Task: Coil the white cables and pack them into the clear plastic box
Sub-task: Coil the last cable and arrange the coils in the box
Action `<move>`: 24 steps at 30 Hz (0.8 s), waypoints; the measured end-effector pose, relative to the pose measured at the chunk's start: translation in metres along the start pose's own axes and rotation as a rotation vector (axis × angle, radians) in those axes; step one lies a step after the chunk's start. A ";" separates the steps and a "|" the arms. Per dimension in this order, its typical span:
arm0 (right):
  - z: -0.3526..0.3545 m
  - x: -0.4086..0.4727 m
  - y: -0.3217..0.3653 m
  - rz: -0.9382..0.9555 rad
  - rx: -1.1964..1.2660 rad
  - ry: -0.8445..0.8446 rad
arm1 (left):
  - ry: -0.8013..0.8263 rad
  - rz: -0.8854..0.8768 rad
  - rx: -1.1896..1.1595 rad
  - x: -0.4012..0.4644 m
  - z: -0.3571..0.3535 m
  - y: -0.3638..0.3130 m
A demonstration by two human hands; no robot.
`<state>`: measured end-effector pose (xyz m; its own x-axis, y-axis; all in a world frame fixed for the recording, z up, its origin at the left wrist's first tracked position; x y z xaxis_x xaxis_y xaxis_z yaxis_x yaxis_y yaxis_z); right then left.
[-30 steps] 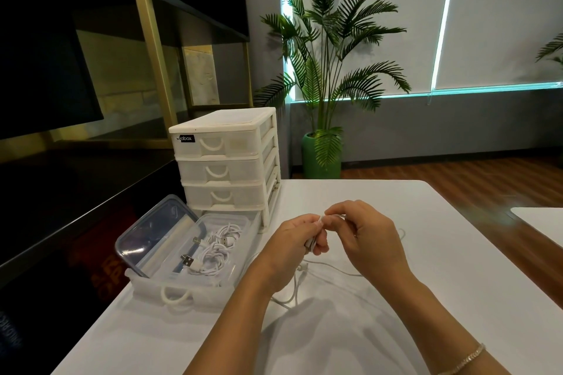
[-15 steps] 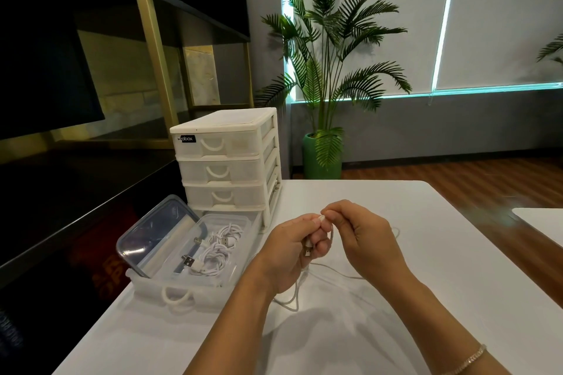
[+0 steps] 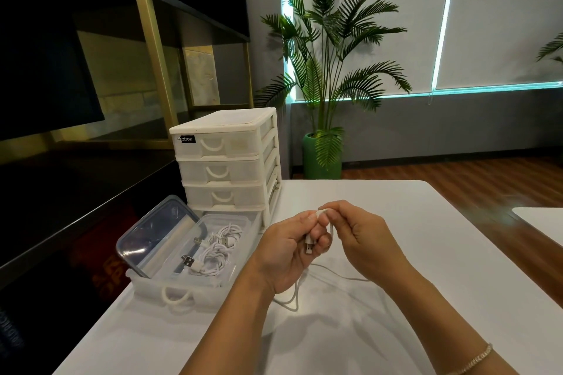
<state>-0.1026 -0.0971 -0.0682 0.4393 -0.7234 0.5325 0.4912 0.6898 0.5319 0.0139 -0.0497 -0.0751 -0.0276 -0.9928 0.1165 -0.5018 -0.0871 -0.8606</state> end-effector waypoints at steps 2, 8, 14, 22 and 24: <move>0.000 -0.001 0.000 0.003 -0.047 0.023 | -0.006 0.007 0.006 0.000 0.001 0.000; 0.000 -0.002 0.003 0.004 -0.088 0.081 | 0.011 0.008 0.015 0.000 0.001 0.000; 0.002 -0.003 0.004 0.010 -0.100 0.102 | -0.006 0.005 0.018 0.000 0.002 0.001; -0.002 -0.004 0.006 -0.016 -0.234 0.126 | -0.045 0.002 0.074 0.002 0.000 0.002; -0.002 -0.003 0.006 -0.031 -0.253 0.141 | -0.051 0.003 0.099 0.002 -0.001 0.003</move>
<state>-0.0996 -0.0910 -0.0683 0.5129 -0.7531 0.4120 0.6700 0.6512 0.3563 0.0117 -0.0521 -0.0766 0.0164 -0.9957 0.0908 -0.4134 -0.0894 -0.9061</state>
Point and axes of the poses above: each hand's wrist, its own x-axis towards the middle knuckle, its own z-axis out of the back of the hand, y = z × x, the point moved 3 cm from there along x, towards the middle knuckle, and after that the axes turned 6 degrees about -x, right-handed, at the moved point
